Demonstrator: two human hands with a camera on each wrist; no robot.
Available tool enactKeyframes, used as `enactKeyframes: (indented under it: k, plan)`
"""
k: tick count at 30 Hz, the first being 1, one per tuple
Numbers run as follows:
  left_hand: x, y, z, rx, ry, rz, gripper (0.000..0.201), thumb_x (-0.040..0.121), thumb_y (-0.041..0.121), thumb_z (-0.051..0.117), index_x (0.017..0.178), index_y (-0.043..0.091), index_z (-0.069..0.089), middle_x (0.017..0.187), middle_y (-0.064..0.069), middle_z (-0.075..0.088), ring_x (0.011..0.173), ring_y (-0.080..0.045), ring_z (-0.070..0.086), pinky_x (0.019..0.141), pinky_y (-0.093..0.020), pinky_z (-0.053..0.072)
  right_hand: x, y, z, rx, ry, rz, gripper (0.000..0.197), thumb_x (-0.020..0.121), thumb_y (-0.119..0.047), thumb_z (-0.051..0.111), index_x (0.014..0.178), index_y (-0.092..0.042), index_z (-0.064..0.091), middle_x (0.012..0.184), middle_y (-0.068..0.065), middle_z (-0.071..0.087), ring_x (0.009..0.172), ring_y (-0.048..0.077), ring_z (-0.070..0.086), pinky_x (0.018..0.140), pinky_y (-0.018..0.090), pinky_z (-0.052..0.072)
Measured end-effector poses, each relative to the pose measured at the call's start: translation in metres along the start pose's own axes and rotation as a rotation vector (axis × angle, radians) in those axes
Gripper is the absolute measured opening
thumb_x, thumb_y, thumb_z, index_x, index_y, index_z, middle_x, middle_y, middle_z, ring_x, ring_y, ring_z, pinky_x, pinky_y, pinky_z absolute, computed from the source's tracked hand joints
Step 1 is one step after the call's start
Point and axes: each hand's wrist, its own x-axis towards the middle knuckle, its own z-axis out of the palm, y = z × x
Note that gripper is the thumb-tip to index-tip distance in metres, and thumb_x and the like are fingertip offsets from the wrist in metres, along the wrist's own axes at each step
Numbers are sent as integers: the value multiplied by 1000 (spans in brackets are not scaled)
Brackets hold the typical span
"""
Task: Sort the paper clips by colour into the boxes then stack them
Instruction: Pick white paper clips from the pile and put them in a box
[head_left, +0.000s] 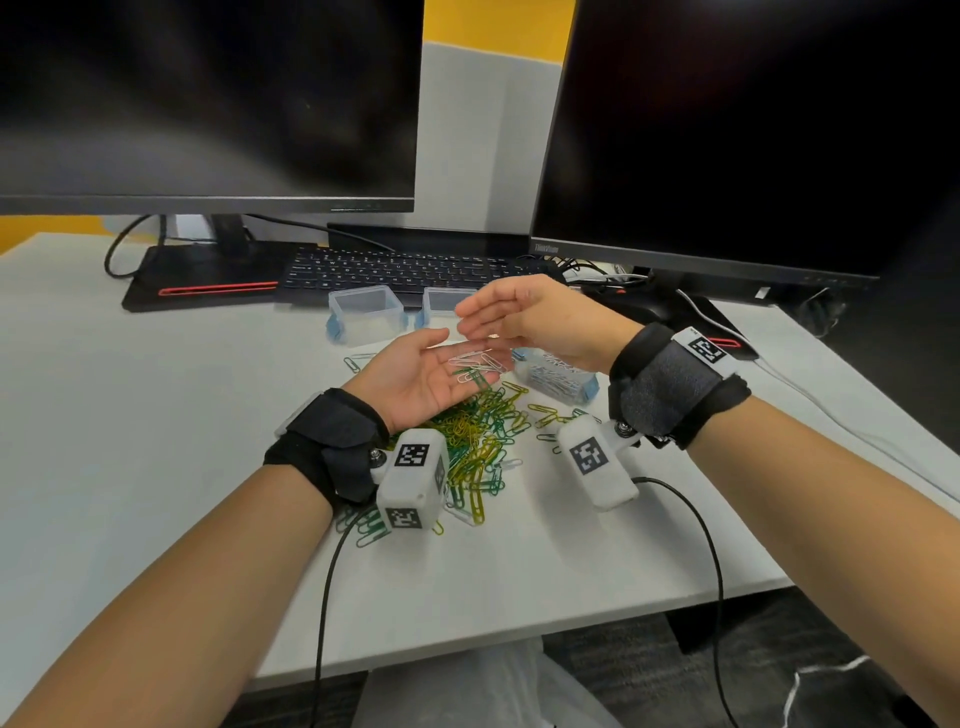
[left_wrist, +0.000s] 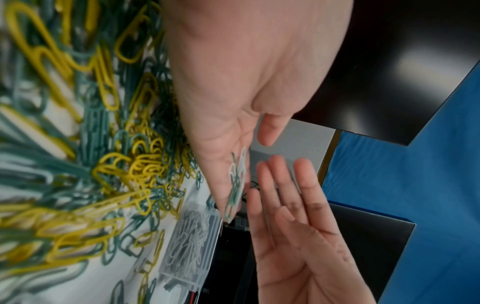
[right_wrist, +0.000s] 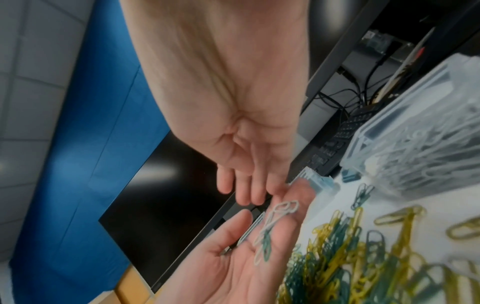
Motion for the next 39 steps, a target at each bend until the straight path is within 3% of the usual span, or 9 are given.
enactKeyframes:
  k: [4, 8, 11, 16, 19, 23, 28, 37, 39]
  plan:
    - [1, 0, 0, -20, -7, 53, 43, 95, 6, 30, 132, -12, 40, 130, -28, 53, 103, -38, 64, 86, -47, 55, -2, 3, -4, -458, 53, -56, 22, 86, -7, 65, 102, -21, 69, 90, -2, 70, 80, 11, 65, 76, 27, 55]
    - [2, -1, -1, -32, -29, 61, 38, 96, 10, 29, 123, -10, 47, 103, -24, 67, 88, -34, 70, 72, -47, 59, -9, 1, 9, -707, -78, -156, 28, 78, -32, 77, 105, -27, 69, 88, -7, 61, 74, 5, 51, 67, 19, 43]
    - [3, -3, -2, -3, -23, 47, 35, 97, 13, 30, 118, -9, 49, 91, -17, 67, 86, -36, 69, 78, -53, 55, -3, 5, 19, -832, -63, -217, 29, 83, -22, 72, 112, -21, 69, 89, -3, 61, 73, 9, 51, 62, 16, 39]
    - [5, -4, -4, -18, -17, 13, 34, 97, 11, 32, 120, -6, 50, 109, -21, 66, 100, -41, 65, 83, -56, 50, 4, 8, 17, -783, -31, -173, 23, 88, -10, 63, 107, -21, 70, 91, -1, 65, 80, 13, 59, 68, 23, 48]
    - [6, -3, -5, -64, -52, 4, 41, 98, 11, 30, 130, -10, 43, 133, -29, 50, 108, -45, 59, 86, -53, 50, 5, 6, 9, -454, -2, -132, 22, 90, -11, 66, 110, -18, 68, 86, -1, 68, 70, 6, 61, 68, 23, 54]
    - [8, 0, -7, -106, -70, -23, 47, 99, 16, 29, 137, -11, 36, 140, -29, 43, 122, -45, 49, 89, -54, 48, 7, 8, 4, -244, 44, -61, 22, 88, -9, 67, 110, -13, 70, 86, 10, 74, 68, 10, 67, 69, 25, 59]
    - [6, 2, -7, -90, -55, -23, 45, 99, 18, 32, 133, -9, 41, 135, -27, 49, 124, -42, 49, 92, -56, 44, 9, 3, 0, -236, 100, -73, 15, 91, -7, 64, 102, -11, 72, 80, 1, 74, 64, 6, 66, 65, 21, 57]
    - [0, 2, -3, -151, -49, 6, 43, 94, -3, 28, 136, -10, 31, 135, -26, 49, 133, -32, 42, 74, -55, 56, 11, -3, 17, -791, 14, -130, 10, 86, -19, 70, 95, -14, 71, 82, -4, 61, 76, 10, 55, 63, 18, 43]
    - [1, 2, -4, -122, -27, 15, 42, 93, -3, 31, 135, -10, 31, 124, -30, 55, 121, -37, 52, 72, -55, 56, 12, -3, 21, -860, -4, -162, 6, 88, -17, 66, 92, -13, 68, 78, -6, 57, 73, 9, 52, 58, 12, 35]
